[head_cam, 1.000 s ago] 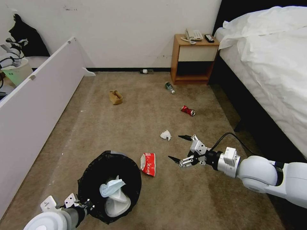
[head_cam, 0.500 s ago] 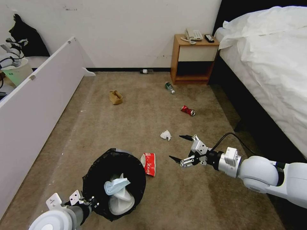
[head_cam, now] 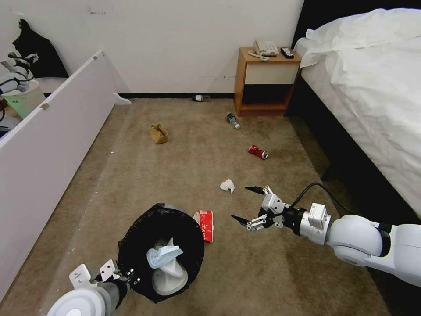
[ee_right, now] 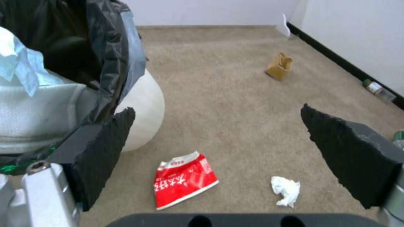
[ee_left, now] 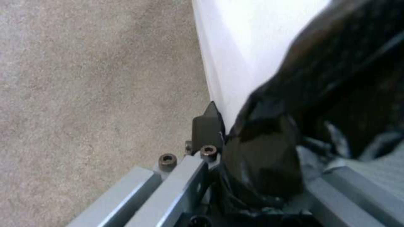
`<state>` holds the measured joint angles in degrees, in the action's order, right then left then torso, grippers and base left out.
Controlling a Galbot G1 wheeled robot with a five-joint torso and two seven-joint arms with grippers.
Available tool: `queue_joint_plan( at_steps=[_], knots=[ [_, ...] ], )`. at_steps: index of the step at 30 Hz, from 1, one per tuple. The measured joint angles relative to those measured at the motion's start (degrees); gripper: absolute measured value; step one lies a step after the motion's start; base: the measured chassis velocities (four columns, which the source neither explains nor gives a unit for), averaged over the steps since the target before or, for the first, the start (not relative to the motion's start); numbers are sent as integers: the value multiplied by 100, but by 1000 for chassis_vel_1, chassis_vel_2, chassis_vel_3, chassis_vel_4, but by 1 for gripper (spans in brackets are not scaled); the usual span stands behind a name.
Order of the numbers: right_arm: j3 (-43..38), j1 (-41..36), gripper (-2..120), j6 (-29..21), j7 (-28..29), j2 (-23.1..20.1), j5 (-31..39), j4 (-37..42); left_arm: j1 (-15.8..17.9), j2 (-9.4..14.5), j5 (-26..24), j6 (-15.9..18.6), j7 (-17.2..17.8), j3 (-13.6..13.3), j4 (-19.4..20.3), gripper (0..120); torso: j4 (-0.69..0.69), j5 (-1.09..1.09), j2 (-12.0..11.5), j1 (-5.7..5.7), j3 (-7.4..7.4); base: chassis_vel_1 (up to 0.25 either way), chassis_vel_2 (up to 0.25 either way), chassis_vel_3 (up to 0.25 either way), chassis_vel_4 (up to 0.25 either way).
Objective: Pick up the trash bin and place the garbage on the floor into it.
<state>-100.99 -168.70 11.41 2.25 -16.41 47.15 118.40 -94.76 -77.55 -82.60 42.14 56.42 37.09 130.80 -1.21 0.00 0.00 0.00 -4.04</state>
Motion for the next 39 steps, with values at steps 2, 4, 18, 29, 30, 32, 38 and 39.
queue_joint_plan(
  at_steps=[2,4,18,29,30,32,38,39],
  knots=[
    [5,0,100,22,-2,-7,18,15,8,-40,33,0,-9,2,-3,0,0,0,0,0,0,0,0,0,0],
    [5,0,100,26,-2,-10,21,16,9,-52,41,0,-14,4,-4,0,0,0,0,0,0,0,0,0,0],
    [1,-1,100,30,-59,-40,-2,-10,25,-179,206,0,-85,-5,-38,0,0,0,0,0,0,0,0,0,0],
    [-8,-1,100,31,-81,-33,-5,-15,30,-186,279,0,-153,-12,-53,0,0,0,0,0,0,0,0,0,0],
    [-8,-1,100,37,-82,-25,-3,-13,32,-183,288,0,-167,-12,-58,0,0,0,0,0,0,0,0,0,0],
    [-8,-1,100,39,-85,-20,-3,-11,37,-183,294,0,-171,-18,-63,0,0,0,0,0,0,0,0,0,0],
    [-9,-2,100,39,-141,4,-19,0,40,-193,347,0,-188,-46,-84,0,0,0,0,0,0,0,0,0,0],
    [-9,-2,100,39,-141,4,-19,0,40,-193,347,0,-188,-46,-84,0,0,0,0,0,0,0,0,0,0]
  ],
)
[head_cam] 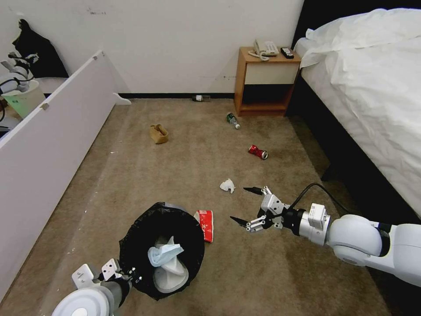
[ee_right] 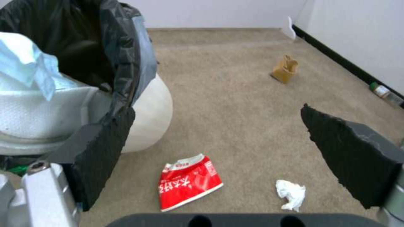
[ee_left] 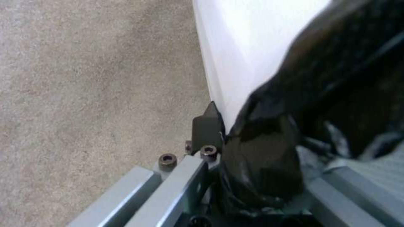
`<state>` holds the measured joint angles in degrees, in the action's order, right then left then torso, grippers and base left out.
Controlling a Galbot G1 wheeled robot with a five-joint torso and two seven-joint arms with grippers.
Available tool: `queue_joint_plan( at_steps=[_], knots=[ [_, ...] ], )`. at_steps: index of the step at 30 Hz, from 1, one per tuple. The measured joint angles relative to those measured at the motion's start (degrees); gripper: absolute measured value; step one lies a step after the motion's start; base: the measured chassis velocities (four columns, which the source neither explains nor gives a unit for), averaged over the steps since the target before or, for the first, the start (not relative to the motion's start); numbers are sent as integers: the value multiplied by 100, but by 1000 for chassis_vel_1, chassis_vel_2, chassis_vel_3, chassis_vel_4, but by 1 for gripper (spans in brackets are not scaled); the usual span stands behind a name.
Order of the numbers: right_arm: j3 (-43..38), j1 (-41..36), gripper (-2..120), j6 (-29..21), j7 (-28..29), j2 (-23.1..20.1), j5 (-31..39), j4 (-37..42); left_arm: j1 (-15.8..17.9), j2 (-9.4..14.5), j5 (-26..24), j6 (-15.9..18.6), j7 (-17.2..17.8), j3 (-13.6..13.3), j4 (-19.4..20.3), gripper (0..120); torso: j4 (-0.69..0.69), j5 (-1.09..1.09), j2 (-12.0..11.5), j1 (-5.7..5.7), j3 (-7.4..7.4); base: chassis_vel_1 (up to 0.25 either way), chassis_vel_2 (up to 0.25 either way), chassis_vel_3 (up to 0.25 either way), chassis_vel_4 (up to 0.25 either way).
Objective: Pick up the trash bin and place the garbage on the floor into it.
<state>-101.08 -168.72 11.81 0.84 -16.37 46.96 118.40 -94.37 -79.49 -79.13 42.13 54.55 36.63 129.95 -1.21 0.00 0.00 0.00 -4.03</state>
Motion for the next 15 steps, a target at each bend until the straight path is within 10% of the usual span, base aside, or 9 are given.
queue_joint_plan(
  at_steps=[15],
  knots=[
    [2,0,100,-14,-22,-22,-15,-23,9,-29,-6,0,-32,-7,-51,0,0,0,0,0,0,0,0,0,0]
  ],
)
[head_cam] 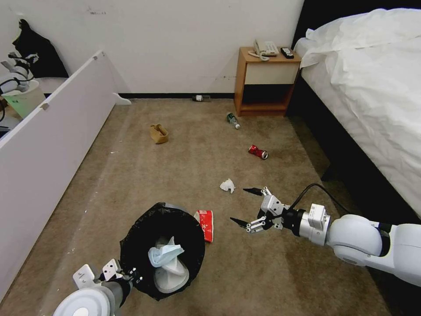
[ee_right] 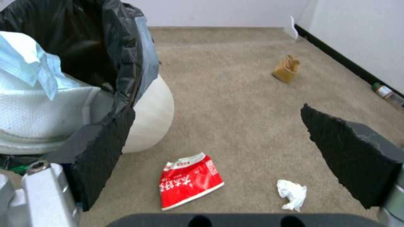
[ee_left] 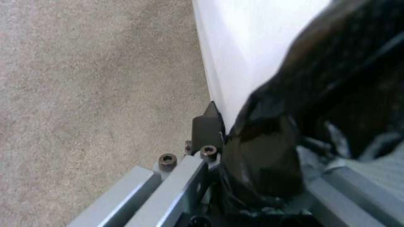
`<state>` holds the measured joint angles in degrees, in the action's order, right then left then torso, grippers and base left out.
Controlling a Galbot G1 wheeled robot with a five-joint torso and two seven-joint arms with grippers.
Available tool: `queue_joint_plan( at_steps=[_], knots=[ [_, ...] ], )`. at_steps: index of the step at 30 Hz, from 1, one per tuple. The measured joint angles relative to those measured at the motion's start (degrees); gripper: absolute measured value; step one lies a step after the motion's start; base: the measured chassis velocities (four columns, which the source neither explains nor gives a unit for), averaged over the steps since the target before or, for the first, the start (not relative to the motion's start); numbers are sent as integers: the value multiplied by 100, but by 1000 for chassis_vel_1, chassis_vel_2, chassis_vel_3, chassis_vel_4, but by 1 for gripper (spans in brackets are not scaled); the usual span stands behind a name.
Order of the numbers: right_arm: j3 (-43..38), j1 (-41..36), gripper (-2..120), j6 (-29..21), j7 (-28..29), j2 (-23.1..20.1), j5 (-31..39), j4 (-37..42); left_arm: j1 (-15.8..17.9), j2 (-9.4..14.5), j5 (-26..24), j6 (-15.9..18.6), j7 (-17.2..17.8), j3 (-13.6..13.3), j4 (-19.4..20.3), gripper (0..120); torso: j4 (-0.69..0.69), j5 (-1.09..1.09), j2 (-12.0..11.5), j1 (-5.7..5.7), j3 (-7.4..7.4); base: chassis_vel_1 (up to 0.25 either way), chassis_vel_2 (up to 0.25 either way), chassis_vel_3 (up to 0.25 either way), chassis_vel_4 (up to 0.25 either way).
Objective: Pick up the trash bin and place the garbage on the floor into it.
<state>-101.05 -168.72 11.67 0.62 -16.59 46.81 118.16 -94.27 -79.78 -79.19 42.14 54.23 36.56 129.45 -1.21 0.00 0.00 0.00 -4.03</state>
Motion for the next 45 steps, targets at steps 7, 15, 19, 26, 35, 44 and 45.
queue_joint_plan(
  at_steps=[7,15,19,26,35,44,45],
  knots=[
    [0,0,100,0,-1,1,3,-7,11,7,50,0,-45,-16,-36,0,0,0,0,0,0,0,0,0,0],
    [1,-1,100,8,5,-13,47,-10,3,55,144,0,-78,-7,-40,0,2,0,0,0,0,0,0,0,0],
    [7,-1,100,10,6,-4,47,-6,-2,72,146,0,-83,-9,-40,0,-1,0,0,0,0,0,0,0,0],
    [16,-1,100,11,7,8,41,2,-5,64,158,0,-83,-35,-40,0,0,0,0,0,0,0,0,0,0],
    [15,0,100,12,6,-3,39,2,-2,53,143,0,-86,-1,-40,0,0,0,0,0,0,0,0,0,0],
    [9,-1,100,12,6,-7,47,-1,4,12,107,0,-110,13,-65,0,-1,0,0,0,0,0,0,0,0],
    [9,-1,100,13,6,-6,47,-1,5,9,108,0,-114,14,-66,0,0,0,0,0,0,0,0,0,0]
  ],
)
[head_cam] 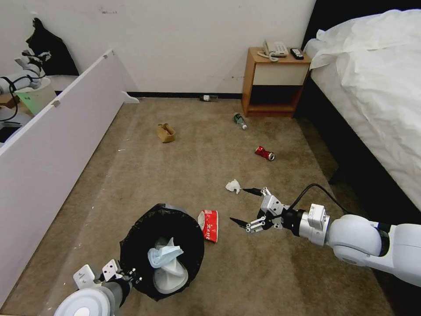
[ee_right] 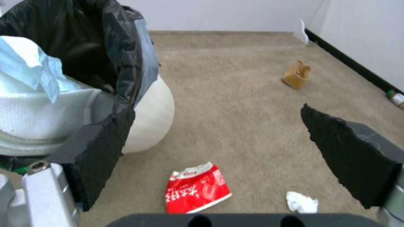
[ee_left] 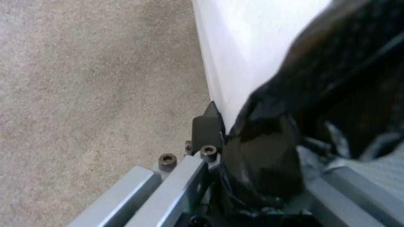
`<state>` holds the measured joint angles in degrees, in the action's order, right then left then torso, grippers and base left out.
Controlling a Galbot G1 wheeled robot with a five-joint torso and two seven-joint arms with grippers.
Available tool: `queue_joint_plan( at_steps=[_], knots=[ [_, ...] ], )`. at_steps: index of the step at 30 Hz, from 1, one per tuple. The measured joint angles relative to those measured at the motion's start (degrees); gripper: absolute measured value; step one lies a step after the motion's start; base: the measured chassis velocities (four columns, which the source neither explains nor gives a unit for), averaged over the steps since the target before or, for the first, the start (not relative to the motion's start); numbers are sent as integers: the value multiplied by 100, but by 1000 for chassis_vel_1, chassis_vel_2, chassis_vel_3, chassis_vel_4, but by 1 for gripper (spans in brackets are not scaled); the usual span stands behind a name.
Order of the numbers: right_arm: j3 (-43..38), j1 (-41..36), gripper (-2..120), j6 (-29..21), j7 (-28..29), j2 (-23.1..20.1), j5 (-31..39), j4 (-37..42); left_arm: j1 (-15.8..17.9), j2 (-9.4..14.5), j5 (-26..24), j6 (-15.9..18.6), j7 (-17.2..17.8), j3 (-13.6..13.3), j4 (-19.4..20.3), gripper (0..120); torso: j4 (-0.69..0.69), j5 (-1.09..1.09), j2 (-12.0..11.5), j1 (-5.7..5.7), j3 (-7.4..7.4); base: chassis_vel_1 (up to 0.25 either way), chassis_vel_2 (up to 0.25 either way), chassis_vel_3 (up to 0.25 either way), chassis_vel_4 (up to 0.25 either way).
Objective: Pick up the trash bin and place the garbage on the floor into it.
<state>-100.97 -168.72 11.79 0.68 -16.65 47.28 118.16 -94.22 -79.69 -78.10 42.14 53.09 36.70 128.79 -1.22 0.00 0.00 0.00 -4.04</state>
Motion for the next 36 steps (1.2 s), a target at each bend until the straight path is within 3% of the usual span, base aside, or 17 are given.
queue_joint_plan(
  at_steps=[11,18,36],
  knots=[
    [-2,0,100,37,13,-1,23,6,-4,-6,106,0,-17,13,1,0,5,0,0,0,0,34,28,28,28],
    [-2,0,100,50,17,2,54,23,-5,-32,143,0,-19,1,-12,0,-3,0,0,0,0,5,15,11,4],
    [-4,0,100,-37,-4,-24,78,21,26,-52,147,0,-27,25,-41,0,0,0,0,0,0,0,0,0,0]
  ],
)
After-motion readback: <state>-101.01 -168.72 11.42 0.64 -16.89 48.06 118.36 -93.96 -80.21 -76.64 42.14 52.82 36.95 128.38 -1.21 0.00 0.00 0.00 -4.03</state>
